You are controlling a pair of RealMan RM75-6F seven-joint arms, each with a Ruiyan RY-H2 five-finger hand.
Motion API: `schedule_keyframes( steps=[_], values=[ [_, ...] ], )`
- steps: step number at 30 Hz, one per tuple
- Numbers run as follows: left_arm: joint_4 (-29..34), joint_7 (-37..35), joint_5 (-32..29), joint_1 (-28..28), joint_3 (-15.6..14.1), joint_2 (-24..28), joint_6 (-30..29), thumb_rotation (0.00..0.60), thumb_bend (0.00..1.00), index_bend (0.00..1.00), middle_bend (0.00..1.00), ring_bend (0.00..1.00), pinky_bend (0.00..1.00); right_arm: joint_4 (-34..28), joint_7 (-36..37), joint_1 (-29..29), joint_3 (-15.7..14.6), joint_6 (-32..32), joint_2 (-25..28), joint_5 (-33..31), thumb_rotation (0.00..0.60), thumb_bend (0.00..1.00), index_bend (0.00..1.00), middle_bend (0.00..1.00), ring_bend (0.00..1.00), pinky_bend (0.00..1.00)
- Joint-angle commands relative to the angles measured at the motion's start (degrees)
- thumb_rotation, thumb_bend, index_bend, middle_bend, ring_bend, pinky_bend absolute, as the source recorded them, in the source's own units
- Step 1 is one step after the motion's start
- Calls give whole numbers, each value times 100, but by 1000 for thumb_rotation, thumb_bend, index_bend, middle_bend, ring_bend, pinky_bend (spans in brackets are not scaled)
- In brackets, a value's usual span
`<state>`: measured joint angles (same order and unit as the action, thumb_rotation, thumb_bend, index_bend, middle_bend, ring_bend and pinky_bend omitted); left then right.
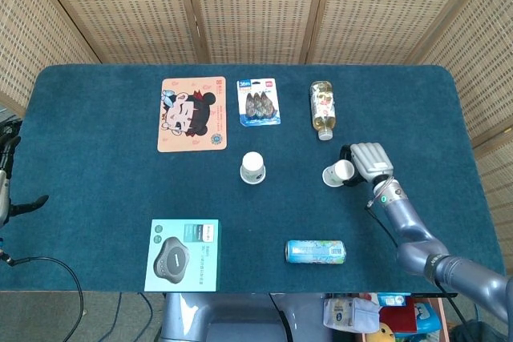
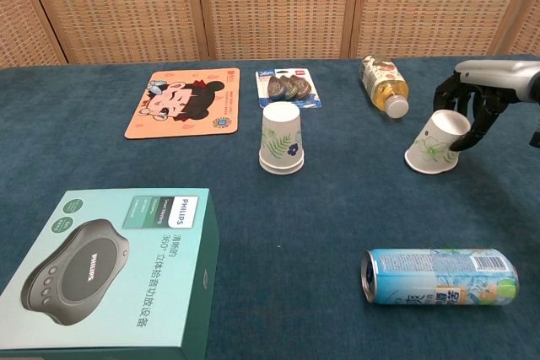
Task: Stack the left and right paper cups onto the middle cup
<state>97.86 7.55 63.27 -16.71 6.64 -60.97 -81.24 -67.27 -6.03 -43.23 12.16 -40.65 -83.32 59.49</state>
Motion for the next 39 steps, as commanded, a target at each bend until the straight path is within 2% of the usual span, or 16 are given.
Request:
schedule_keyframes(
  steps=[1, 6, 8, 12, 16, 21, 29, 39],
  values=[
    [3, 9, 12, 14, 15, 0, 12, 600, 147, 0, 0, 0, 0, -25, 24, 11, -2, -37, 2, 28, 600, 350, 529, 596, 472, 499],
    [28, 4, 57, 46, 51, 13, 73, 600, 147, 0, 0, 0, 0, -340, 107, 33, 68, -206, 147, 130, 600, 353, 529, 596, 472, 499],
    [37, -6, 76, 62, 70, 23, 91, 600, 147, 0, 0, 0, 0, -638, 108, 12, 138, -311, 303, 219, 600, 359, 529, 596, 472, 499],
    [35, -28, 99, 86, 100, 36, 144, 600, 147, 0, 0, 0, 0, -1516, 170, -154, 476, -360, 743, 222, 600, 387, 529, 595, 472, 499],
    [25, -48, 123, 103, 132, 45, 198, 600, 146, 0, 0, 0, 0, -2035, -221, -526, 803, -400, 934, -39, 600, 391, 529, 594, 472, 499],
    [-19, -77, 179, 132, 146, 50, 249, 600, 147, 0, 0, 0, 0, -2102, -940, -1131, 1002, -376, 767, -867, 600, 395, 529, 591, 472, 499],
    [-66, -140, 178, 146, 189, 63, 353, 600, 147, 0, 0, 0, 0, -1992, -1729, -1736, 925, -515, 460, -1816, 600, 419, 529, 590, 472, 499],
    [-86, -216, 151, 153, 239, 84, 454, 600, 147, 0, 0, 0, 0, -2218, -2314, -2113, 718, -614, 499, -2607, 600, 430, 529, 583, 472, 499]
  ],
)
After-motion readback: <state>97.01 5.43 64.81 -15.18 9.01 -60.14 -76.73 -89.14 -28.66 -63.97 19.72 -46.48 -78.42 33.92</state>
